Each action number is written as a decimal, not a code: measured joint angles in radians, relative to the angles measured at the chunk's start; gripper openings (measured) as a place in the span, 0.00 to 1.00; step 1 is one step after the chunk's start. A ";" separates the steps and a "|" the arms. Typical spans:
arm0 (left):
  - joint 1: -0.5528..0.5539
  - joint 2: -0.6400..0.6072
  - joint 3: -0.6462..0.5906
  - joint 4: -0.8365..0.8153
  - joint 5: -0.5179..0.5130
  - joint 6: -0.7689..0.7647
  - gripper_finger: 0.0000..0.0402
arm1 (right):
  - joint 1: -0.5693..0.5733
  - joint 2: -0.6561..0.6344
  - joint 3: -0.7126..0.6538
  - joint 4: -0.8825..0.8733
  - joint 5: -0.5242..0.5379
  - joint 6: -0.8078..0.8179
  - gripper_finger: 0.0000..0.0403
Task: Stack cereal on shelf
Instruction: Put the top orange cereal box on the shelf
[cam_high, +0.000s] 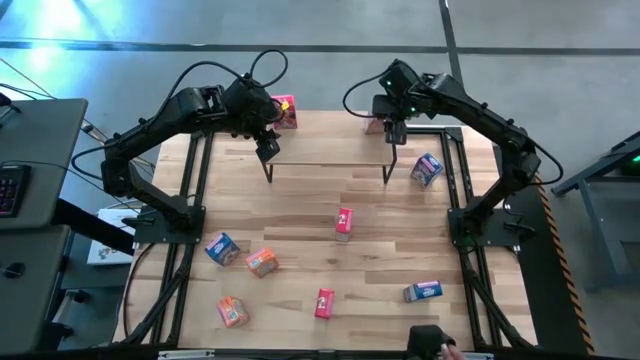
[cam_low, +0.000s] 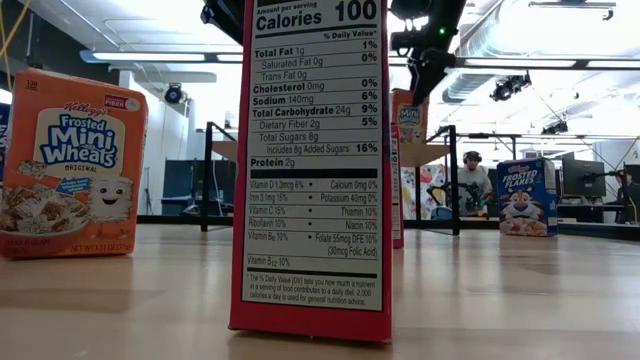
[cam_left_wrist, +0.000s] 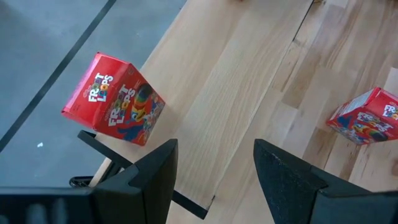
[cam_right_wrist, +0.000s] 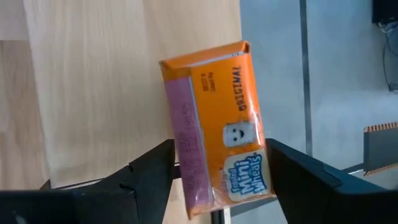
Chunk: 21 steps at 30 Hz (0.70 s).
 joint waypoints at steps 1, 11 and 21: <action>0.000 0.000 0.000 0.000 0.000 0.000 0.50 | 0.000 0.000 0.000 0.005 0.002 -0.001 0.60; 0.000 0.000 0.000 0.000 0.000 0.000 0.50 | 0.000 -0.001 0.000 0.030 0.035 -0.008 0.60; 0.000 0.000 0.000 0.000 0.000 0.000 0.50 | 0.000 -0.001 0.000 0.057 0.056 -0.019 0.60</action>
